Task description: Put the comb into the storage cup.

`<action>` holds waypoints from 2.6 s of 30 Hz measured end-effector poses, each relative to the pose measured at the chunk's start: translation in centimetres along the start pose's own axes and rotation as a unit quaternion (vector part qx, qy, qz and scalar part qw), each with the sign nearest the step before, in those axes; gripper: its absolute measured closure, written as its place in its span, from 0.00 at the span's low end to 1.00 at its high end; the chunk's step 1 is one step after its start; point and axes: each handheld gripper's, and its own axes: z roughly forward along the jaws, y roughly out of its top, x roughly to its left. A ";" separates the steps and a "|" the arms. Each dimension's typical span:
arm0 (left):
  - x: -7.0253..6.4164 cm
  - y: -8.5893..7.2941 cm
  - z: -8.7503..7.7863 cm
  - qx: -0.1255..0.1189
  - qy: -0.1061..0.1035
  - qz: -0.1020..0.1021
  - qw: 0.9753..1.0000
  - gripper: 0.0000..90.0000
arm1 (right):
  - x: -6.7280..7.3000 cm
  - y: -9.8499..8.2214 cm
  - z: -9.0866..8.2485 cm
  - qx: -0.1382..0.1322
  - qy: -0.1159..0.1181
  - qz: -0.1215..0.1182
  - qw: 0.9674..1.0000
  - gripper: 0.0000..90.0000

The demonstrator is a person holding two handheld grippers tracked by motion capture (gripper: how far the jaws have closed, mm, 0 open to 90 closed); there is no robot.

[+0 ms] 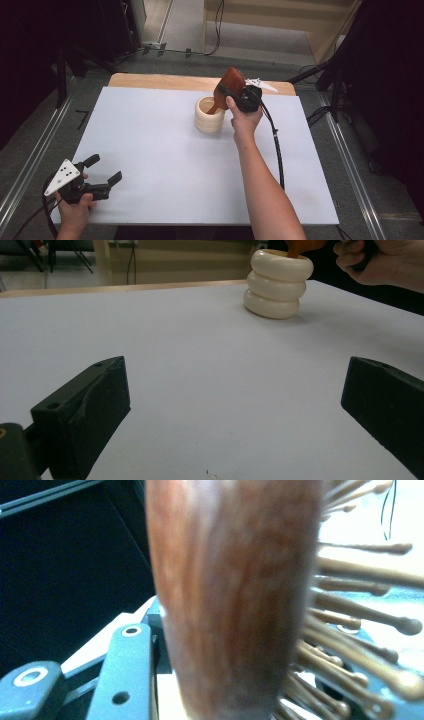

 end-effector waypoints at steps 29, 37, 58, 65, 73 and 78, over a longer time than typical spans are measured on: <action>0.0 0.0 0.0 0.000 -0.001 0.000 1.000 0.00 | -0.9 -1.4 0.9 -0.001 -0.003 0.060 0.998 0.48; 0.0 0.0 0.0 0.000 -0.003 0.000 1.000 0.00 | -1.0 -1.1 0.3 0.013 -0.011 0.049 0.999 0.39; -0.1 0.0 0.0 0.002 -0.003 0.002 1.000 0.00 | -0.1 -0.9 -0.8 0.039 -0.021 -0.022 0.999 0.00; -0.1 0.0 0.0 0.002 -0.004 0.004 1.000 0.00 | -0.1 -0.7 -1.7 0.035 -0.028 -0.029 0.999 0.00; -0.1 0.0 0.0 0.003 -0.003 0.004 1.000 0.00 | -0.3 -0.8 -2.8 0.029 -0.028 -0.029 0.999 0.00; -0.1 0.0 0.0 0.003 -0.003 0.004 1.000 0.00 | -0.2 -0.8 -3.6 0.028 -0.025 -0.038 0.999 0.00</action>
